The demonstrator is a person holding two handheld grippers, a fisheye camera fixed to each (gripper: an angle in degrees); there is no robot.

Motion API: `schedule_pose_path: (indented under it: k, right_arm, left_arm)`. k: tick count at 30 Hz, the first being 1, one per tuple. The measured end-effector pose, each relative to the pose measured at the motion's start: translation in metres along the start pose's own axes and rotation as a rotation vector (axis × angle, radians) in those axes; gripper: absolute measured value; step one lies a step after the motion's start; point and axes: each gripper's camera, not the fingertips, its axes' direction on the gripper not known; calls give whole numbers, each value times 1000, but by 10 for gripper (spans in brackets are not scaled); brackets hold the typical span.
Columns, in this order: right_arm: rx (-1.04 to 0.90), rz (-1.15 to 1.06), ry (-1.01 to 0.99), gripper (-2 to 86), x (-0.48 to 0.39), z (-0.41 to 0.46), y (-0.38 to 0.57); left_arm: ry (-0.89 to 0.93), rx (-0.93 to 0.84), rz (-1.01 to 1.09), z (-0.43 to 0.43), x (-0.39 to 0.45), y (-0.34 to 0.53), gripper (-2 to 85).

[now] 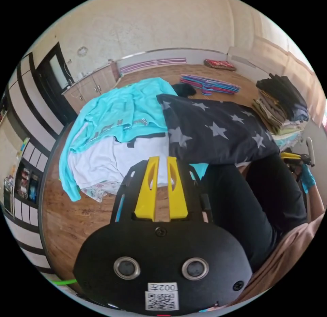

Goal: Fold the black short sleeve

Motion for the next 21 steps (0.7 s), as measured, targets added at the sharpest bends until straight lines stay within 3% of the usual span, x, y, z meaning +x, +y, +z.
schedule_pose_path:
  k: [4, 8, 11, 15, 21]
  right_arm:
    - [4, -51, 13, 81, 4, 12, -6]
    - [-5, -71, 86, 7, 8, 16, -10]
    - [26, -74, 137, -3, 11, 6, -9]
    - [45, -83, 113, 3, 19, -7, -5]
    - [-32, -130, 27, 115, 29, 16, -1]
  left_arm:
    - [85, -54, 66, 16, -7, -5, 126]
    - [60, -96, 152, 36, -4, -18, 81]
    - [32, -141, 161, 48, -7, -26, 15]
    - [3, -117, 120, 44, -20, -27, 0]
    - [23, -153, 121, 54, -35, -22, 72]
